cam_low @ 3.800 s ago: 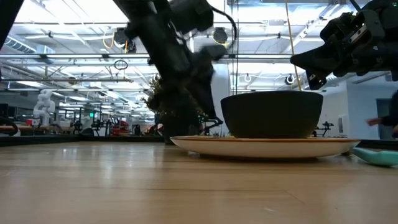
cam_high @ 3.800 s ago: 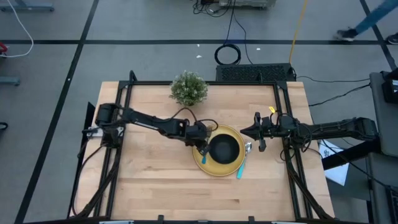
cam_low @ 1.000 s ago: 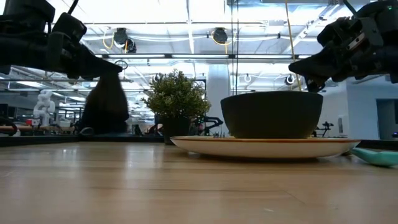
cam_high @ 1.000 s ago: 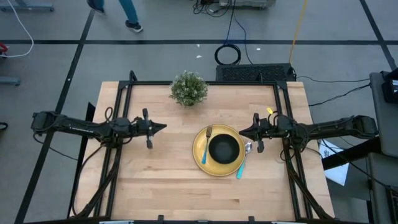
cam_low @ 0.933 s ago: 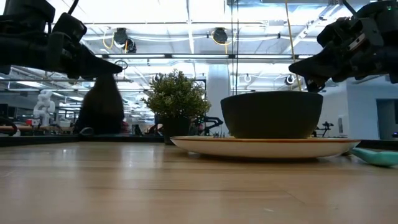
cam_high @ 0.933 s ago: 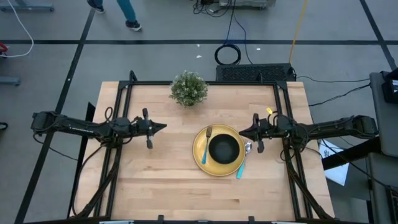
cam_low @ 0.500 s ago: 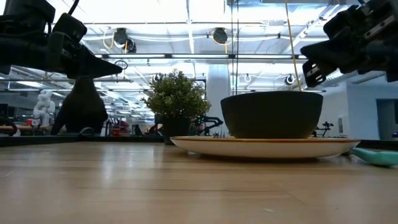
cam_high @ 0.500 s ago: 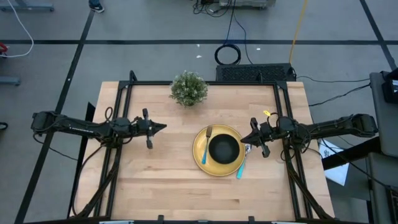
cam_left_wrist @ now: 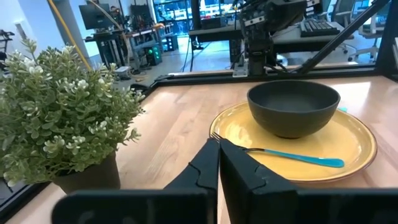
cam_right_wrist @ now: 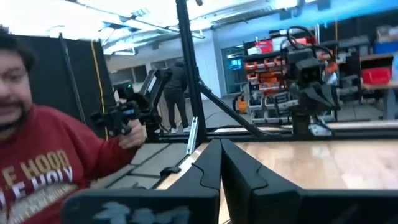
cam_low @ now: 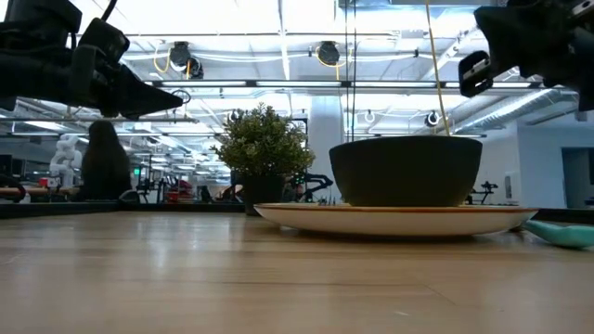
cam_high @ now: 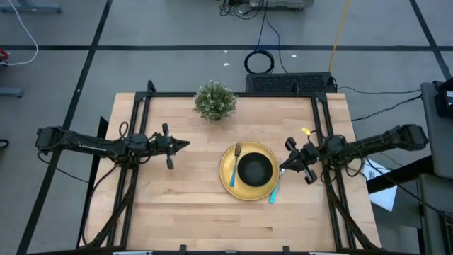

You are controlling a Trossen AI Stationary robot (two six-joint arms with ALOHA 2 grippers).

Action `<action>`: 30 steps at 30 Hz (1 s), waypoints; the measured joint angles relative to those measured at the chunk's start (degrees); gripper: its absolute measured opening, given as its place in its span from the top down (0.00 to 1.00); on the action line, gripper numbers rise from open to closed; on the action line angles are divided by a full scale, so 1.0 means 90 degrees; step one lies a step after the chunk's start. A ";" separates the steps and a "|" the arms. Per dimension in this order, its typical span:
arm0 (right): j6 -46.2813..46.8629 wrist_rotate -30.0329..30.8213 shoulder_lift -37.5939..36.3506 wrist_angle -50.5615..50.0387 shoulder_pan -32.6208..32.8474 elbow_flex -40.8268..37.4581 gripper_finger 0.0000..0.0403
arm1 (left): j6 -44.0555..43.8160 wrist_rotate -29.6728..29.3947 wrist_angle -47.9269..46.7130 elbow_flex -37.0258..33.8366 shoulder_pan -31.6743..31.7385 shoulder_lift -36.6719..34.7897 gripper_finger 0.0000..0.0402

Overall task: Set table place
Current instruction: Adjust the yellow plate

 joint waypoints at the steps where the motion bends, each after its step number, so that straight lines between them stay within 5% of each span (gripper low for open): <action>1: -0.0156 0.0000 0.0000 -0.0009 0.0038 0.0000 1.00 | 0.0042 -0.0001 0.0002 0.0000 0.0000 0.0000 0.96; 20: -0.1686 0.0010 -0.0263 -0.0055 0.0488 0.0320 1.00 | 0.0029 -0.0005 -0.0019 0.0002 -0.0002 0.0000 0.94; 30: -0.2322 0.0872 -0.1693 -0.1002 0.0482 0.0459 1.00 | -0.0114 -0.0006 -0.0095 0.0002 -0.0002 0.0002 0.94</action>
